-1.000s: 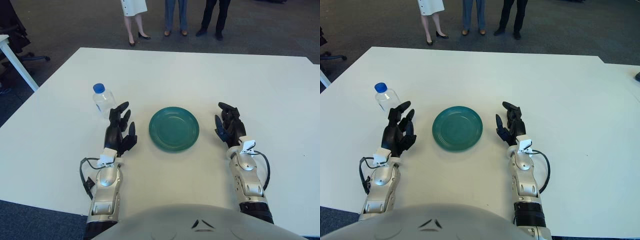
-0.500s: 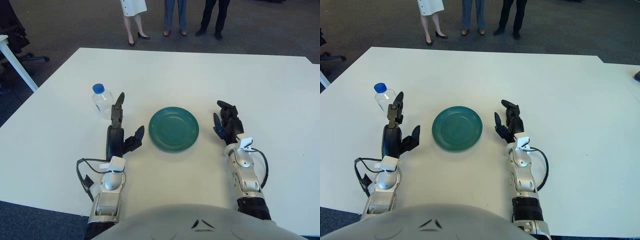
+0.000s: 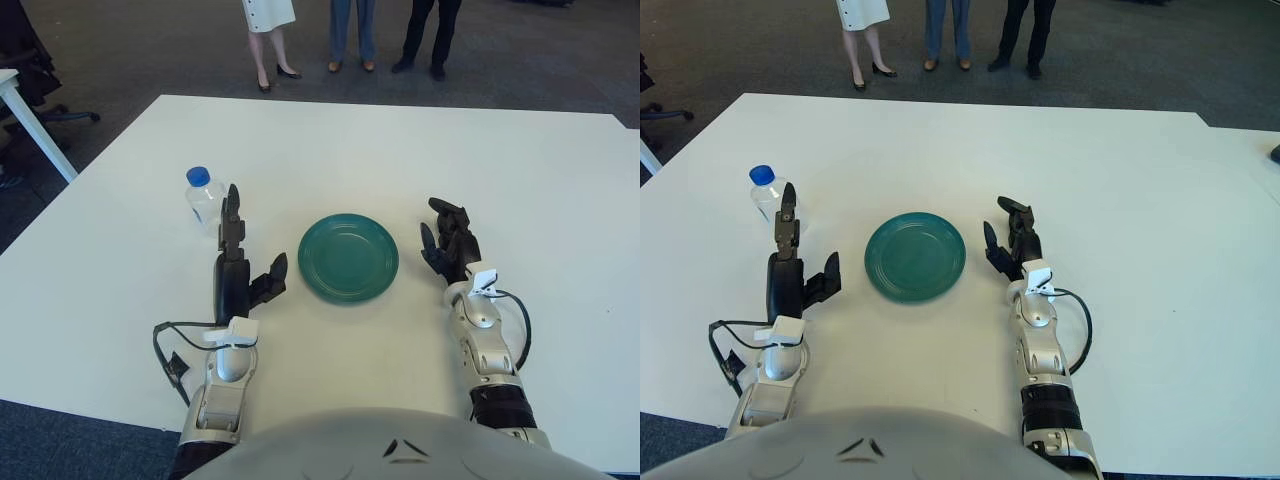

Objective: Put the bottle into the plate.

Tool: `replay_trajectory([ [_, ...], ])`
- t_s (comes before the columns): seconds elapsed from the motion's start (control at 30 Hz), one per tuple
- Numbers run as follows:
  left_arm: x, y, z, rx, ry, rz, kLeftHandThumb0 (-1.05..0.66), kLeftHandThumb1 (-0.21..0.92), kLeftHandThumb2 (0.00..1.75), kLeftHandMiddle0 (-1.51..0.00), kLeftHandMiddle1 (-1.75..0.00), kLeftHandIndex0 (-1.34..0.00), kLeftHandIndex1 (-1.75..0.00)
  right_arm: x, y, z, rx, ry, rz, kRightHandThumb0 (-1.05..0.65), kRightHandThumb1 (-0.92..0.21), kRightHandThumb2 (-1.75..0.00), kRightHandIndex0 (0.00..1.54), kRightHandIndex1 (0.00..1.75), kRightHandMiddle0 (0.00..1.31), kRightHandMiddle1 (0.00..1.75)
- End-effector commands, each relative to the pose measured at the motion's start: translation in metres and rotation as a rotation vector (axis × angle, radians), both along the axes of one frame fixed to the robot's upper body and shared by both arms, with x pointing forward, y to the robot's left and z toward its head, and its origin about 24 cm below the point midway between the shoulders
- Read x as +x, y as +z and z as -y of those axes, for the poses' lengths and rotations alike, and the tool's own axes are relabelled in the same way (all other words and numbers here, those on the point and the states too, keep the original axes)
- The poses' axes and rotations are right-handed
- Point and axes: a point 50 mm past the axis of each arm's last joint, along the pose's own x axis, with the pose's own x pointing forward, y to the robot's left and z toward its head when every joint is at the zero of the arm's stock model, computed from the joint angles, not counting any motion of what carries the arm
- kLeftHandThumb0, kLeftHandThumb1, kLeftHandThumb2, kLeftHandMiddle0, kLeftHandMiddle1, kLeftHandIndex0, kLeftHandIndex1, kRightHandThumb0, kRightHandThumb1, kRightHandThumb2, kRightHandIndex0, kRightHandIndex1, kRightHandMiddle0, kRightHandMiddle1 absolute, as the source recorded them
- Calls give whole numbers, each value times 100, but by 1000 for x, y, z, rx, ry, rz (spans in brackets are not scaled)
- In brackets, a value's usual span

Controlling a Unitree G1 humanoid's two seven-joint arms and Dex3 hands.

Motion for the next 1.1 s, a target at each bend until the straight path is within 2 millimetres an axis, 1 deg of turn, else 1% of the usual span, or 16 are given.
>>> replay_trajectory([
  [0.0,1,4,3,-13,36,15,-105,92,82,0,0,0,0,-7,-22,-1,-1,-7,-123,-52,-92,-50,58,4,1,88],
  [0.17,1,3,5,-49,88,7,-105,92,90,0,0,0,0,-7,-23,-2,1,-8,-131,-52,-92,-49,58,4,2,89],
  [0.27,2,2,6,-123,178,-16,-105,92,94,0,0,0,0,-6,-25,-2,8,-6,-136,-51,-92,-48,59,5,3,90],
  [0.4,1,2,6,-159,228,-22,-105,92,98,0,0,0,0,-6,-26,-2,11,-5,-140,-51,-92,-47,59,5,3,90],
  [0.5,0,2,4,-151,288,18,-105,92,97,0,0,0,0,-5,-27,-1,10,-1,-141,-50,-92,-47,59,4,3,90],
  [0.57,0,2,4,-135,311,45,-105,92,92,0,0,0,0,-5,-28,-1,9,0,-141,-50,-92,-47,58,4,2,89],
  [0.6,2,-1,5,-98,329,65,-105,92,92,0,0,0,0,-5,-28,-1,9,-1,-140,-51,-92,-47,58,4,2,89],
  [0.7,7,-4,5,-25,360,119,-105,92,86,0,0,0,0,-5,-29,1,9,-2,-137,-51,-92,-47,58,4,1,89],
  [0.73,9,-3,5,-2,371,159,-105,92,80,0,0,0,0,-5,-29,1,8,-3,-137,-52,-92,-47,58,4,1,88],
  [0.77,10,-3,5,14,378,189,-105,92,70,0,0,0,0,-5,-29,2,8,-4,-136,-53,-92,-46,58,4,1,89],
  [0.8,11,-3,5,23,387,219,-105,92,67,0,0,0,0,-5,-30,3,7,-6,-138,-53,-92,-46,58,4,1,89],
  [0.83,12,-3,6,26,392,236,-105,92,60,0,0,0,0,-5,-30,3,7,-8,-139,-54,-92,-46,57,3,0,89],
  [0.93,13,-6,7,17,419,260,-105,92,47,0,0,0,0,-5,-32,6,5,-10,-142,-56,-92,-46,56,3,1,90],
  [0.97,13,-6,7,12,427,263,-101,92,39,0,0,0,0,-5,-32,6,5,-11,-142,-57,-92,-46,56,3,1,90],
  [1.0,13,-6,9,-3,434,269,-100,92,36,0,0,0,0,-5,-33,7,5,-11,-143,-57,-92,-46,56,2,1,90],
  [1.07,13,-7,10,-26,443,275,-91,90,22,0,0,0,0,-5,-34,8,5,-11,-145,-57,-92,-46,55,2,2,91],
])
